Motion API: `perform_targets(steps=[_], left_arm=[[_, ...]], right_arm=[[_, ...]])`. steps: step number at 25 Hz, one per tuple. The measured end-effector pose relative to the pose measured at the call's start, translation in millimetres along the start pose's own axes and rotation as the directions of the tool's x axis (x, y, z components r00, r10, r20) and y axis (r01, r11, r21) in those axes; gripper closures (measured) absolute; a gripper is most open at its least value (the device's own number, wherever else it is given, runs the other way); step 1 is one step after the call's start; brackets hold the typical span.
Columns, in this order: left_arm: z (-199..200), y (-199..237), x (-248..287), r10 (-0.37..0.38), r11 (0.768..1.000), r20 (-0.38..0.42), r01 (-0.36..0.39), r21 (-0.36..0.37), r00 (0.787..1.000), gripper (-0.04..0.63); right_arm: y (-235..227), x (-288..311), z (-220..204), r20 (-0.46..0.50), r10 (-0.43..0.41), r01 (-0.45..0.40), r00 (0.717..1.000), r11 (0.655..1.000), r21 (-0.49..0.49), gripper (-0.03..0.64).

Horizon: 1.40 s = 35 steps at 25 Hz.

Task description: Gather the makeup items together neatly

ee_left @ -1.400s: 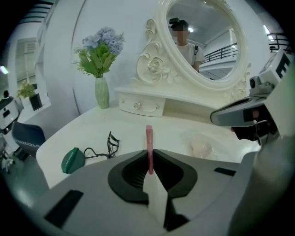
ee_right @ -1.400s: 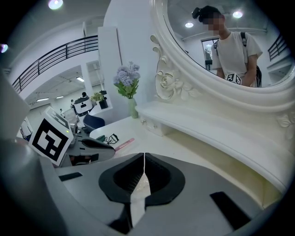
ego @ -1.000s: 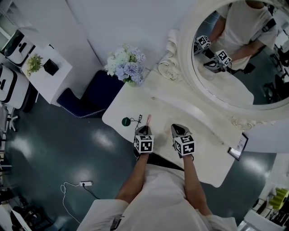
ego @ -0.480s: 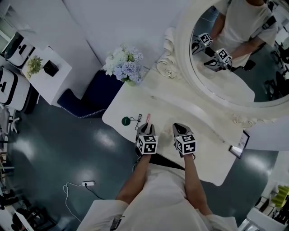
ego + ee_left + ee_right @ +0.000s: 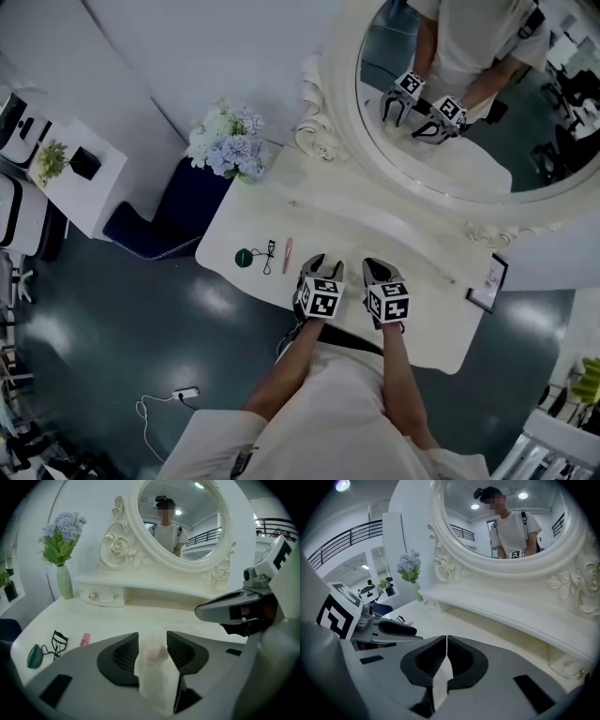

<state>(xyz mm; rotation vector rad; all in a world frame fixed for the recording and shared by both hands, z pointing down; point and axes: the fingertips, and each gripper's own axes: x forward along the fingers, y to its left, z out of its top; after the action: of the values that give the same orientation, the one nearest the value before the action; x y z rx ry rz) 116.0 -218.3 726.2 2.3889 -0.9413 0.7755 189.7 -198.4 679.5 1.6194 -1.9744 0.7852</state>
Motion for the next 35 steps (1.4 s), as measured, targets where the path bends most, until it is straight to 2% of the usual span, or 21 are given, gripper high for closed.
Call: perform_targets(steps=[5,9,20,25,35], left_arm=[[-15,-7,13,-0.009,1.0,-0.057,0.009,0.002,0.998,0.411],[-13,0,9,0.014,1.0,-0.034,-0.015,-0.019,0.999,0.443],[-16,53,-20,0.136,0.986,-0.006,-0.136,-0.097,0.991,0.445],[-25,58,-18,0.119,0.988,-0.037,-0.122,-0.092,0.992,0.419],[-14,61,-36,0.149,0.986,0.013,-0.147,-0.084,0.989,0.397]], right_arm=[[-15,-11,-7,0.005,-0.031,0.031,0.999,0.999,0.026,0.575],[-16,-12,-9,0.007,-0.03,0.029,1.0,0.999,0.028,0.575],[12,1,0,0.006,0.027,-0.027,1.0,1.0,-0.013,0.574],[21,1,-6,-0.005,0.038,-0.038,0.999,0.999,-0.011,0.575],[35,2,-11,0.009,0.063,-0.063,0.998,0.998,0.0,0.575]])
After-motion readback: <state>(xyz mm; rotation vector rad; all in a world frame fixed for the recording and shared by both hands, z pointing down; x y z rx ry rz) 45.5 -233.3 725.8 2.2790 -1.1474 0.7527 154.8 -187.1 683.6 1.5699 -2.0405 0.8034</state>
